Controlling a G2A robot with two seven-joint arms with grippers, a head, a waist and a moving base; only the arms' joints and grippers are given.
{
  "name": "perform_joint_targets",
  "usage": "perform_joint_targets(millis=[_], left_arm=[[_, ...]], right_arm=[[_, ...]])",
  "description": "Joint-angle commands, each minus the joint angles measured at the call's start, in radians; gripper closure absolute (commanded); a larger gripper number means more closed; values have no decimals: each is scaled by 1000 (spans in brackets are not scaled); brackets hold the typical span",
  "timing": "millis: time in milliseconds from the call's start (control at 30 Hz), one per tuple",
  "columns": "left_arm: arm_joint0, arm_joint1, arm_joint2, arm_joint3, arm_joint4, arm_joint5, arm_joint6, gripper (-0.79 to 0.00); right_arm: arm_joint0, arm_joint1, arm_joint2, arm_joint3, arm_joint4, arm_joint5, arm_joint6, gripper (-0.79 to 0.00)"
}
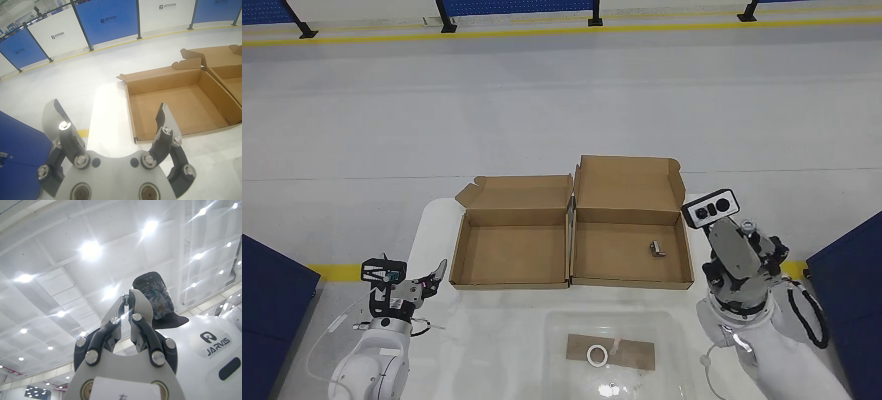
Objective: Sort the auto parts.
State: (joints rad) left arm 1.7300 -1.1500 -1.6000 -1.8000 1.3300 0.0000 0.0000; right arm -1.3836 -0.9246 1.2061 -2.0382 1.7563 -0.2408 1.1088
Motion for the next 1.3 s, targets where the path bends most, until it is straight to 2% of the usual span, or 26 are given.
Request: perform_joint_targets(millis=[0, 300, 800, 1267], left_arm=[[0, 0, 0, 0, 0, 0, 0, -785], [0, 0, 0, 0, 0, 0, 0, -785], [0, 0, 0, 0, 0, 0, 0, -785], [0, 0, 0, 0, 0, 0, 0, -785]], right_arm=[[-4, -2, 14, 1, -30, 5, -9, 0], [-20, -15, 57, 0, -133, 36, -25, 0], [-43, -45, 88, 3, -155, 67, -11, 0], [-27, -82, 60, -14, -87, 139, 109, 0]])
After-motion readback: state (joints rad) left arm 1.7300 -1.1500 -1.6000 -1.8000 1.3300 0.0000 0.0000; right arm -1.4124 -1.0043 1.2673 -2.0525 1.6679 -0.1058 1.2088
